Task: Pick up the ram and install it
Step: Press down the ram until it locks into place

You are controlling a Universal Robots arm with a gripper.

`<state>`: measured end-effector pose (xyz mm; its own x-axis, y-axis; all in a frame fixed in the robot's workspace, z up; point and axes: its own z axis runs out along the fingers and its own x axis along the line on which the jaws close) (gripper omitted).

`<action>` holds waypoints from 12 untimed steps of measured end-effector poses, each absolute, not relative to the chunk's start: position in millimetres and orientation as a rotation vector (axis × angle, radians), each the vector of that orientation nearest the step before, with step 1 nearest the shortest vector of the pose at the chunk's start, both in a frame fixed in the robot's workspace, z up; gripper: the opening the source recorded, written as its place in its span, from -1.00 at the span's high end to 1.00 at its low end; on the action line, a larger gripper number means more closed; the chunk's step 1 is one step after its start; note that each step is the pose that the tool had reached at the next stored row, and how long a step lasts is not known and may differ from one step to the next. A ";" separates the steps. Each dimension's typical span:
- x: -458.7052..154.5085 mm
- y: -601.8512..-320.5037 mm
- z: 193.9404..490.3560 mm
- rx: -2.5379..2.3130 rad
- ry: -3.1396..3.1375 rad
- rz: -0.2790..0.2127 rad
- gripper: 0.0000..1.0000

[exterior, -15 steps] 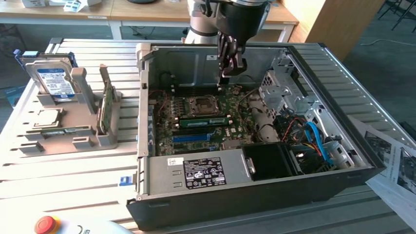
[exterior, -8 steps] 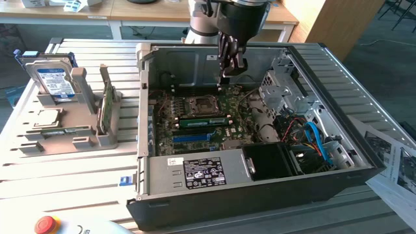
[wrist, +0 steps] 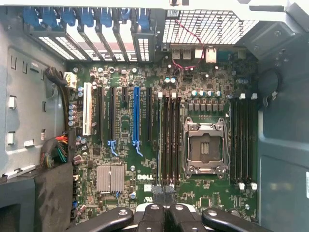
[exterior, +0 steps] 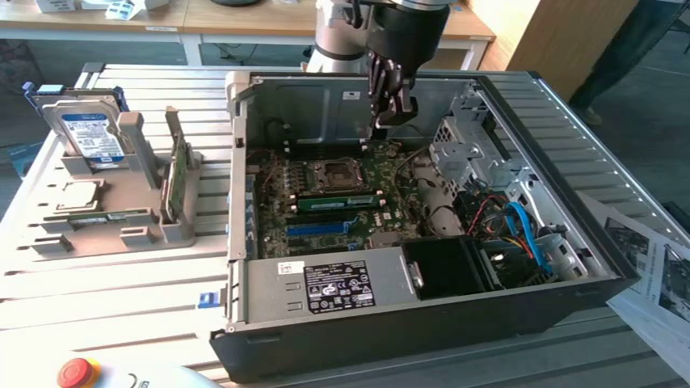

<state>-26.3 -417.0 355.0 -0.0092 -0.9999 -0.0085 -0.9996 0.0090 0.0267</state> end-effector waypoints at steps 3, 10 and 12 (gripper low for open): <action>-22.2 -417.0 355.0 2.202 -2.222 -0.039 0.79; -15.5 -417.1 355.0 2.202 -2.222 -0.039 0.79; -15.5 -417.1 355.0 2.202 -2.222 -0.039 0.79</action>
<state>-15.5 -417.1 355.0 -0.0091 -0.9999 -0.0085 -0.9996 0.0089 0.0267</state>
